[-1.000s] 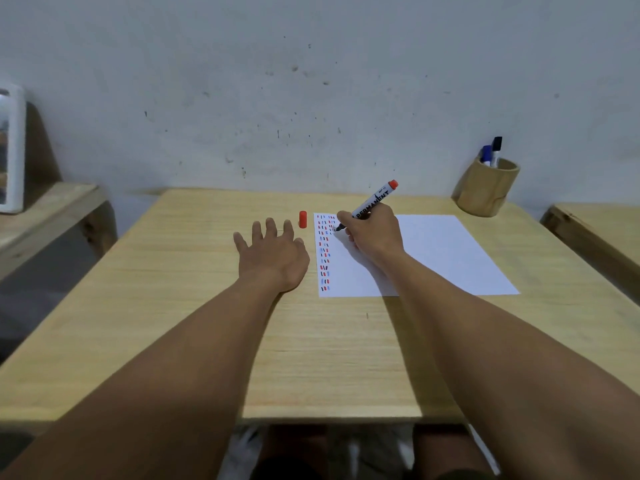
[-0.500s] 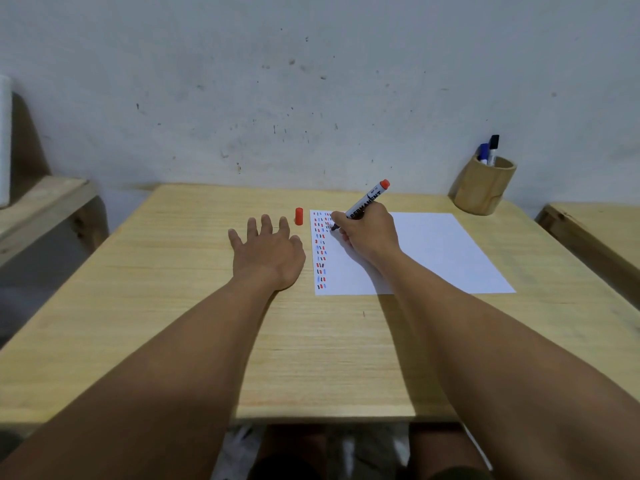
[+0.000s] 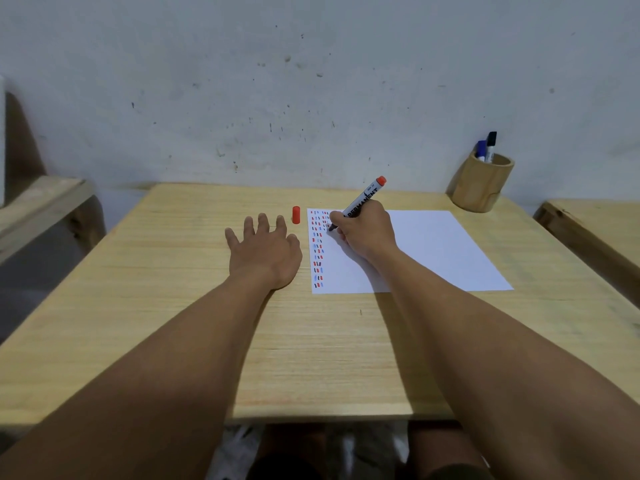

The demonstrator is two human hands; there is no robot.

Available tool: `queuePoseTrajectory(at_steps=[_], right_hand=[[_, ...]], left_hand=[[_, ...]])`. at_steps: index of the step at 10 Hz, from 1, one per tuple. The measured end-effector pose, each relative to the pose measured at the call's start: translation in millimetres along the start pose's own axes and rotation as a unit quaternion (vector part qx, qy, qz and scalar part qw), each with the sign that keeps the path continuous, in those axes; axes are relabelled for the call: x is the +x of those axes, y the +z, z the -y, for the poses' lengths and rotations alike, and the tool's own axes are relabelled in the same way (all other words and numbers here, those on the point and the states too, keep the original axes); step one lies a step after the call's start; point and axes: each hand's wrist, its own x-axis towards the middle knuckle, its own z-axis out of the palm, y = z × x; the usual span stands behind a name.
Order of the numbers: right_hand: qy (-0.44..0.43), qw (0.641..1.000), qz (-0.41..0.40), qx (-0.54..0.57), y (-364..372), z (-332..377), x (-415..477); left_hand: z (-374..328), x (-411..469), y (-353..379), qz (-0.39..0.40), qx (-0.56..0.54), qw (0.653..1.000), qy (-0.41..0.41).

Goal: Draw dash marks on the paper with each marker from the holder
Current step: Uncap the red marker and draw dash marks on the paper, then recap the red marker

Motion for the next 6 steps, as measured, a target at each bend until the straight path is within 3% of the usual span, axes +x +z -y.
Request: queuePoseTrajectory(at_steps=[4,6], right_hand=[[0.025,0.996,-0.035,0.084,-7.1,-2.2,-0.5],[0.033,0.993,-0.023,0.114,-5.3,3.6,2.8]], left_hand=[[-0.5,0.5,0.1,-0.003,-0.026,1.000,-0.006],[-6.8,12.2,-12.5,-0.124,-0.134,0.982,-0.050]])
